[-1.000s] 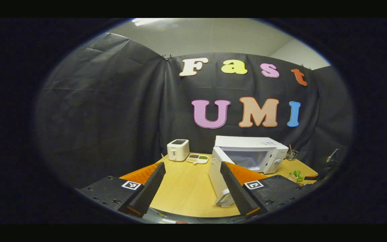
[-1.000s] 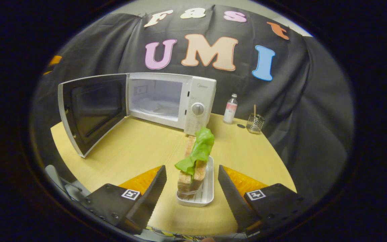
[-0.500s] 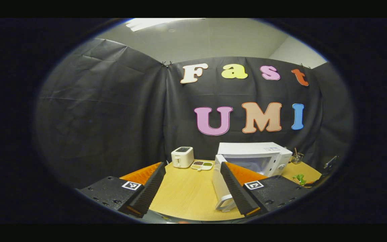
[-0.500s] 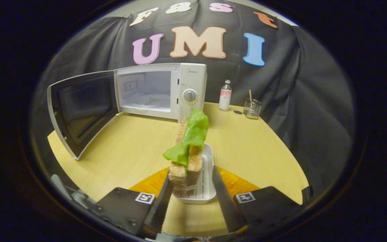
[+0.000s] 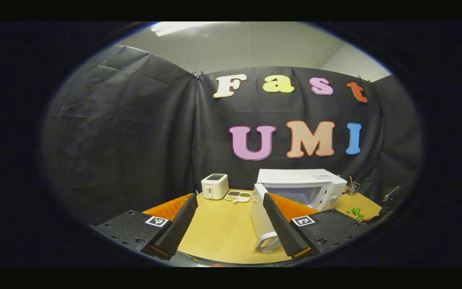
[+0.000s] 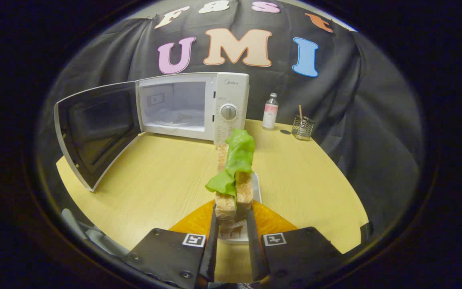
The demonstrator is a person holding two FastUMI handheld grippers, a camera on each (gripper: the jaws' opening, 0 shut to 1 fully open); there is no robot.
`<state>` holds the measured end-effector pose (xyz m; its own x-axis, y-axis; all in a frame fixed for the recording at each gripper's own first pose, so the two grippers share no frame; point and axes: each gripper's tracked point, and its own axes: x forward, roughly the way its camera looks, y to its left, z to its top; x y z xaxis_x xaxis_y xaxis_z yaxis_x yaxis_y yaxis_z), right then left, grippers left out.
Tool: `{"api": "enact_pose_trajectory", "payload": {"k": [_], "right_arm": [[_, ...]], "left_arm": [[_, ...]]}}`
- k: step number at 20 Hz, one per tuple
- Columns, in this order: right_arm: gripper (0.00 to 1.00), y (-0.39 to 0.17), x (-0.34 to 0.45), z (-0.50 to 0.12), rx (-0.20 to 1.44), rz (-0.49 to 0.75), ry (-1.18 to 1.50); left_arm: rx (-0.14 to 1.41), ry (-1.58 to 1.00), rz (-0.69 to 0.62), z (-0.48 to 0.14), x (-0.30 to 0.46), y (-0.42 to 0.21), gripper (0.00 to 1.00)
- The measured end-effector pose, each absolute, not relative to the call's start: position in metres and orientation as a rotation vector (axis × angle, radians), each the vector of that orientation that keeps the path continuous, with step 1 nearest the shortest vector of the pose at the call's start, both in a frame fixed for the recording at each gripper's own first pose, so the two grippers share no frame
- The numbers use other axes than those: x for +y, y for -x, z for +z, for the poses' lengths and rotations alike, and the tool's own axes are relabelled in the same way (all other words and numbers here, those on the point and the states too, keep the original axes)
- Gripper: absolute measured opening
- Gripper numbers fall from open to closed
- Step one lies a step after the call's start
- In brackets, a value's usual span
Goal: Open the microwave oven with the left hand, put the food in, and close the microwave oven.
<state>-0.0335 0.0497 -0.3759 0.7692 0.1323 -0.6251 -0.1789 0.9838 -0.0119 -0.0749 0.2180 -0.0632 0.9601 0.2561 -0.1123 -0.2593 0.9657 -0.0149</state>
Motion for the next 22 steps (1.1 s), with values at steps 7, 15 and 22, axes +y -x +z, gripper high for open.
{"api": "enact_pose_trajectory", "payload": {"k": [7,15,22], "right_arm": [[0.31,0.028,0.049,-0.35,0.639,0.177,0.059],[0.31,0.026,0.045,-0.333,0.64,0.159,0.052],[0.31,0.011,0.056,-0.29,0.605,0.115,-0.039]], "left_arm": [[0.104,0.055,0.243,-0.068,0.219,0.066,0.94],[0.099,0.085,0.203,-0.074,0.224,0.053,0.94],[0.083,0.079,0.149,-0.076,0.226,0.041,0.94]]}}
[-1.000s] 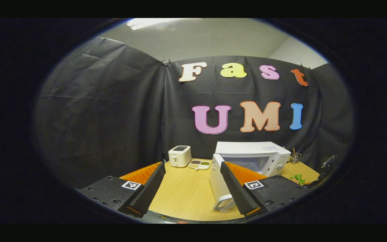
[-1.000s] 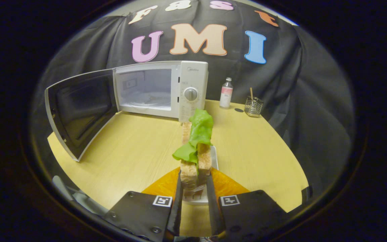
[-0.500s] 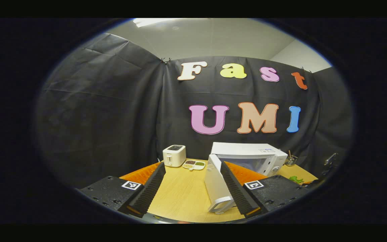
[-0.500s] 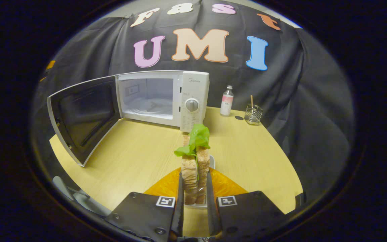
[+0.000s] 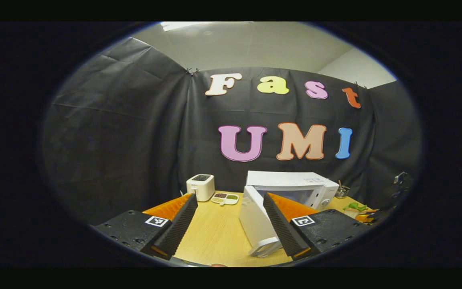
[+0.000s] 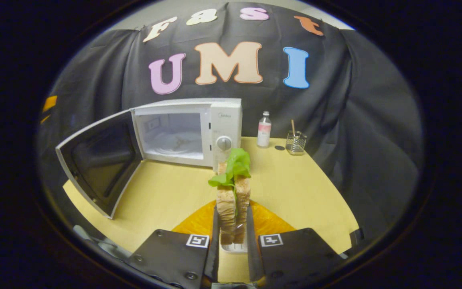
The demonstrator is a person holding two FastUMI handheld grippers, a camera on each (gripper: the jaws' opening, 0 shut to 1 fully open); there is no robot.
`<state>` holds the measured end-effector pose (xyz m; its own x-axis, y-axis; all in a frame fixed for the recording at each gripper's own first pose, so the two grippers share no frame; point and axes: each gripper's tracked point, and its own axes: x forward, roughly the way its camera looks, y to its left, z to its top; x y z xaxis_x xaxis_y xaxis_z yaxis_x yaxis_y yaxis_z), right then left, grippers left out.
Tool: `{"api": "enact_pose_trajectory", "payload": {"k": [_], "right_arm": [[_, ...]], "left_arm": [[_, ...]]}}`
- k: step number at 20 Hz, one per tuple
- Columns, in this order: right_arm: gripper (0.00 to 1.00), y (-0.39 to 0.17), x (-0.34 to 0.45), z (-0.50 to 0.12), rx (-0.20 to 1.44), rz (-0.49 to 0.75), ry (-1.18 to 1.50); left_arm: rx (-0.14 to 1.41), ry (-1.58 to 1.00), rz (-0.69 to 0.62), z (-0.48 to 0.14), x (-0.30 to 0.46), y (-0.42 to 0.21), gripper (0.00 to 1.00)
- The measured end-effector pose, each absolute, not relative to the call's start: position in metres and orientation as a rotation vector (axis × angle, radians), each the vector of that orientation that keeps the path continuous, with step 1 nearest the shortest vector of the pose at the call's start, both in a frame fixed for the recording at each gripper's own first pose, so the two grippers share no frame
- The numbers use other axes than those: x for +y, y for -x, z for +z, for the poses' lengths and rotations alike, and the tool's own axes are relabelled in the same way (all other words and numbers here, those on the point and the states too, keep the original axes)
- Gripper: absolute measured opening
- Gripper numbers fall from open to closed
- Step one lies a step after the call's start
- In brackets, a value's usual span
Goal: Open the microwave oven with the left hand, put the food in, and close the microwave oven.
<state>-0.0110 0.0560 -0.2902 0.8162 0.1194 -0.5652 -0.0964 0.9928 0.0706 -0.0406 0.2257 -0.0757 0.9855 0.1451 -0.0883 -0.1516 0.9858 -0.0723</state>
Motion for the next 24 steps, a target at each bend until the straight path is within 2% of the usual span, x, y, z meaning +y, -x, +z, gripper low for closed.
{"api": "enact_pose_trajectory", "payload": {"k": [3,4,6,13,16,17,18,19,21,22,23,24], "right_arm": [[0.31,0.005,0.073,-0.277,0.608,0.084,-0.165],[0.31,0.002,0.081,-0.273,0.608,0.077,-0.204],[0.31,-0.004,0.098,-0.27,0.613,0.076,-0.268],[0.31,-0.026,0.169,-0.273,0.644,0.128,-0.441],[0.31,-0.053,0.205,-0.278,0.655,0.163,-0.487],[0.24,-0.062,0.218,-0.281,0.664,0.176,-0.508],[0.24,-0.073,0.229,-0.285,0.676,0.182,-0.53],[0.31,-0.084,0.24,-0.289,0.684,0.182,-0.56],[0.31,-0.104,0.257,-0.297,0.697,0.163,-0.613],[0.24,-0.114,0.263,-0.302,0.702,0.137,-0.639],[0.24,-0.124,0.269,-0.306,0.695,0.11,-0.677],[0.31,-0.134,0.275,-0.309,0.693,0.091,-0.71]], "left_arm": [[0.08,0.074,0.117,-0.077,0.225,0.03,0.94],[0.082,0.078,0.104,-0.08,0.225,0.025,0.98],[0.089,0.075,0.081,-0.084,0.225,0.019,0.94],[0.043,-0.004,0.055,-0.078,0.224,-0.002,0.94],[0.043,0.023,0.035,-0.079,0.22,-0.006,0.96],[0.045,0.033,0.03,-0.08,0.219,-0.008,0.94],[0.048,0.04,0.03,-0.082,0.22,-0.01,0.94],[0.053,0.042,0.033,-0.084,0.222,-0.012,0.94],[0.061,0.043,0.041,-0.088,0.227,-0.012,0.94],[0.067,0.038,0.045,-0.091,0.23,-0.013,0.94],[0.071,0.03,0.05,-0.093,0.232,-0.012,0.94],[0.079,0.024,0.059,-0.097,0.236,-0.012,0.94]]}}
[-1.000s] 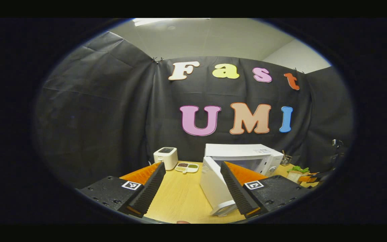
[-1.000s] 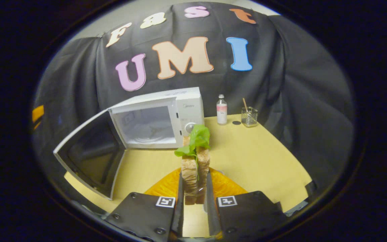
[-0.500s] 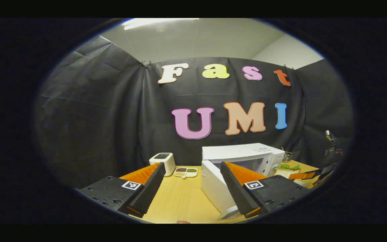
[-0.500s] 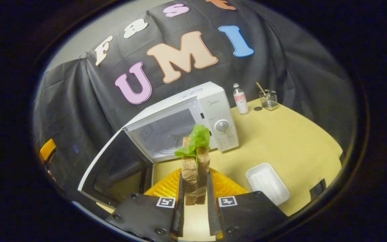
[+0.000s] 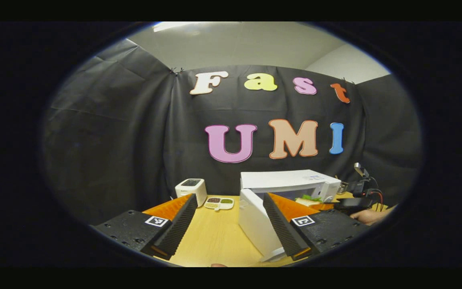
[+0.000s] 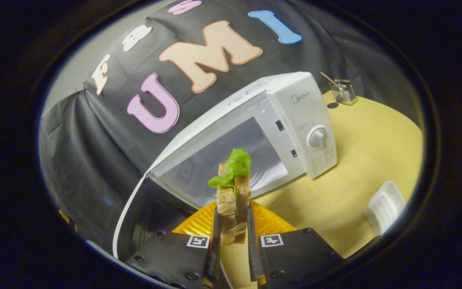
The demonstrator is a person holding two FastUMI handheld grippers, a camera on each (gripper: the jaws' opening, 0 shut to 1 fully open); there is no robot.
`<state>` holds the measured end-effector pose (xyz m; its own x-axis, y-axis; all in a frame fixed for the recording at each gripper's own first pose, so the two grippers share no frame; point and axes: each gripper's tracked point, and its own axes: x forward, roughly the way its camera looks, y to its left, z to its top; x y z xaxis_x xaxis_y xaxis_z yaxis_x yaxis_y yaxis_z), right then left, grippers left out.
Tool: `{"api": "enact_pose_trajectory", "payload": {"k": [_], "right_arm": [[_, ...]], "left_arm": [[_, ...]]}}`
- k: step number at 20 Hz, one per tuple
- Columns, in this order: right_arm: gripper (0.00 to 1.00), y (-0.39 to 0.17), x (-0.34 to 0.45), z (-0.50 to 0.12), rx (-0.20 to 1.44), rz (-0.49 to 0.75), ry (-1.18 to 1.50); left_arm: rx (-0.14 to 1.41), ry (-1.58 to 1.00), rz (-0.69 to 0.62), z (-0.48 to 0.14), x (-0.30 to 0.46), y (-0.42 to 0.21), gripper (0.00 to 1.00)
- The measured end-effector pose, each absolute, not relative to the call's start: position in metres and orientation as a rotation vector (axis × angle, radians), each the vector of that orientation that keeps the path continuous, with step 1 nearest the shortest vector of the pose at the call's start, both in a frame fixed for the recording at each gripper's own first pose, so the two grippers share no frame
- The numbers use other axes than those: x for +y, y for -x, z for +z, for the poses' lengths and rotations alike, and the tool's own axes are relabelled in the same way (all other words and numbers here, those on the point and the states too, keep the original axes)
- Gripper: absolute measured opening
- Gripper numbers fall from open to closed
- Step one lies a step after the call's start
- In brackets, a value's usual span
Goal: Open the microwave oven with the left hand, put the food in, and close the microwave oven.
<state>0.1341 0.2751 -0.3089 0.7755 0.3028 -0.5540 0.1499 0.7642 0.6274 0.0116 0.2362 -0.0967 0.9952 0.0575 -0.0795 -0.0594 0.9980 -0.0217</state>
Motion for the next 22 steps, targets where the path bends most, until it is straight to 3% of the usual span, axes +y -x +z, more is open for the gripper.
{"api": "enact_pose_trajectory", "payload": {"k": [4,5,8,9,10,13,14,22], "right_arm": [[0.31,-0.17,0.302,-0.321,0.68,-0.005,-0.866],[0.24,-0.178,0.307,-0.325,0.681,-0.026,-0.892],[0.24,-0.2,0.316,-0.341,0.675,-0.081,-0.942],[0.31,-0.206,0.318,-0.345,0.673,-0.101,-0.954],[0.24,-0.215,0.319,-0.349,0.668,-0.117,-0.97],[0.24,-0.228,0.327,-0.359,0.667,-0.165,-0.995],[0.31,-0.232,0.329,-0.361,0.662,-0.177,-0.992],[0.31,-0.262,0.342,-0.37,0.641,-0.209,-1.003]], "left_arm": [[0.113,0.032,0.086,-0.107,0.251,-0.006,0.94],[0.121,0.029,0.093,-0.109,0.255,-0.004,0.94],[0.157,0.028,0.112,-0.122,0.266,0.003,0.94],[0.164,0.031,0.123,-0.124,0.271,0.007,0.94],[0.17,0.034,0.136,-0.125,0.276,0.009,0.96],[0.175,0.044,0.163,-0.129,0.286,0.015,0.94],[0.182,0.043,0.171,-0.131,0.288,0.016,0.96],[0.197,0.018,0.203,-0.132,0.3,0.03,0.96]]}}
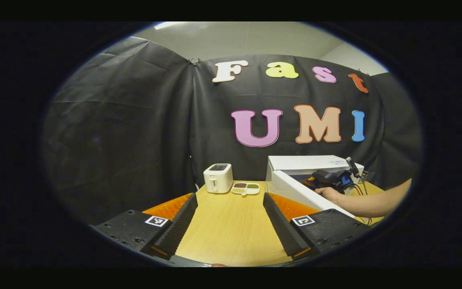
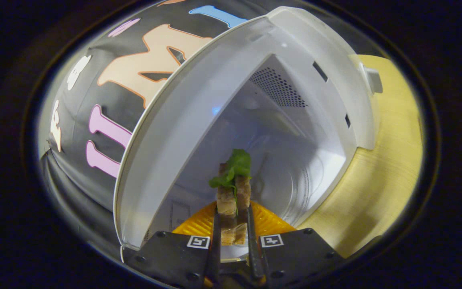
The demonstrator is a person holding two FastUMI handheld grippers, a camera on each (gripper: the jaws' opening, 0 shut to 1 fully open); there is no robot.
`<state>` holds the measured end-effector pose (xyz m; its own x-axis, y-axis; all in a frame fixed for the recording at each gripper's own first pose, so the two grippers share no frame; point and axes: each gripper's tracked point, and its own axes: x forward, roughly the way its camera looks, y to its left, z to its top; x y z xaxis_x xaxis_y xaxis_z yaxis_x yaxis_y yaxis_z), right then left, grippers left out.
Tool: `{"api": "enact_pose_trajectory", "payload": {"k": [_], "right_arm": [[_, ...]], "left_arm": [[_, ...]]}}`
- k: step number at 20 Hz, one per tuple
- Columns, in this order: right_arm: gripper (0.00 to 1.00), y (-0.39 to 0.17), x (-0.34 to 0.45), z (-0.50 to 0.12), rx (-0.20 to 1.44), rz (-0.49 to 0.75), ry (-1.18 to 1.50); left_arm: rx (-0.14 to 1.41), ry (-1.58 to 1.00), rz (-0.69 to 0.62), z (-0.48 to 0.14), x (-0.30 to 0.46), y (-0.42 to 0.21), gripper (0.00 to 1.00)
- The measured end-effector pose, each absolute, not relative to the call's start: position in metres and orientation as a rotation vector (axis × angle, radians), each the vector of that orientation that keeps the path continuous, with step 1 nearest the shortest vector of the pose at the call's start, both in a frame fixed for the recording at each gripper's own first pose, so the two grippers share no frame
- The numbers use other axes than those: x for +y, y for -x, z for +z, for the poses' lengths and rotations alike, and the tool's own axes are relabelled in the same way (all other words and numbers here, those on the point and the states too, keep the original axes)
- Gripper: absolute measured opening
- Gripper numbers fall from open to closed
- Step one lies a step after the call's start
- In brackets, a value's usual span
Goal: Open the microwave oven with the left hand, put the food in, and close the microwave oven.
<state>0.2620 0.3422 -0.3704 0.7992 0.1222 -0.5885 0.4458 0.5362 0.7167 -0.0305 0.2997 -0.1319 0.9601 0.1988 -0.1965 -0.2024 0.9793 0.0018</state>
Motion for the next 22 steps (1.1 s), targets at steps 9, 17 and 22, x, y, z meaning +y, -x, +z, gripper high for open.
{"api": "enact_pose_trajectory", "payload": {"k": [9,17,22], "right_arm": [[0.65,-0.259,0.342,-0.4,0.761,-0.215,-0.858],[0.8,-0.239,0.333,-0.396,0.814,-0.153,-0.613],[0.97,-0.227,0.328,-0.387,0.801,-0.105,-0.544]], "left_arm": [[0.19,0.041,0.21,-0.126,0.295,0.033,0.94],[0.182,0.036,0.185,-0.121,0.282,0.032,0.94],[0.175,0.042,0.175,-0.118,0.274,0.036,0.94]]}}
